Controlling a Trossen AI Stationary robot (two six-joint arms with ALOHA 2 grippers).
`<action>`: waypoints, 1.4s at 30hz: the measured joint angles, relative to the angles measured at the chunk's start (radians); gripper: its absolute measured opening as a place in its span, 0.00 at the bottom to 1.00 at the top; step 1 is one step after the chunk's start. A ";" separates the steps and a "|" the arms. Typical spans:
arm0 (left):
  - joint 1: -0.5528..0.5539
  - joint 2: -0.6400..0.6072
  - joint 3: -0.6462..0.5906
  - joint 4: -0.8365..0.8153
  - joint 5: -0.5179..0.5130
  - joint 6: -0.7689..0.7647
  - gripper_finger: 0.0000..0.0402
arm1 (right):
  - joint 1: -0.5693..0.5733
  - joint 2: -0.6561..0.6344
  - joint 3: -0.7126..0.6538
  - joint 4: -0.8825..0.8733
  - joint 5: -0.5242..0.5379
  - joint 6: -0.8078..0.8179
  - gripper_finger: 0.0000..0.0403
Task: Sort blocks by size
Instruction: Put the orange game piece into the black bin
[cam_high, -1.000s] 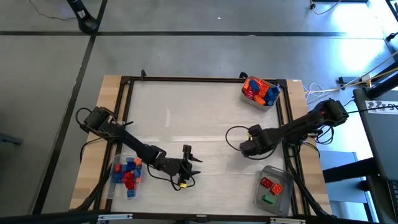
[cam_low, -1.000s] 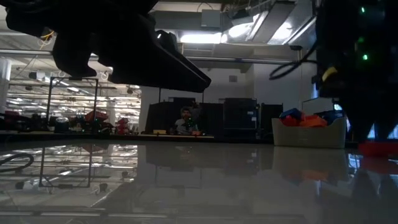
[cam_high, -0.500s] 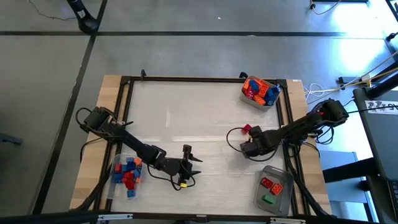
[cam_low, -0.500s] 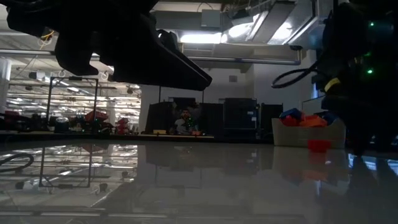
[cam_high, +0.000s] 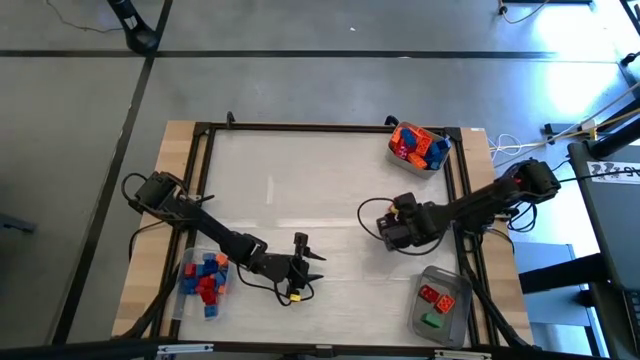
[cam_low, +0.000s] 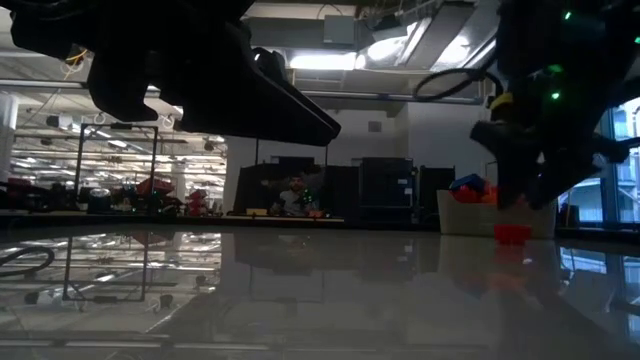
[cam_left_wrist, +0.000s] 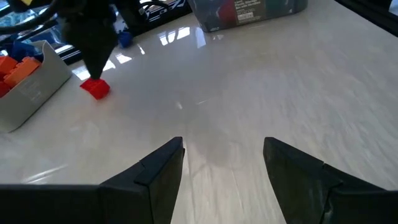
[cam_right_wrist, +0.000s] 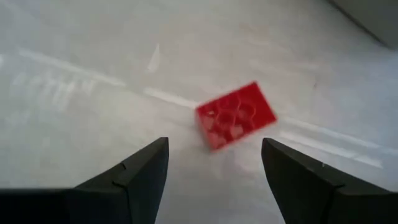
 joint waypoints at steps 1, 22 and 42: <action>0.000 0.000 0.000 0.000 0.000 0.000 0.52 | -0.009 0.000 -0.009 0.013 0.013 0.000 0.64; 0.000 0.000 0.000 0.000 0.000 0.000 0.52 | -0.063 0.000 -0.149 0.203 0.098 -0.081 0.64; 0.000 0.000 0.000 -0.001 0.000 0.001 0.52 | -0.061 0.004 -0.056 0.230 -0.230 -0.676 0.64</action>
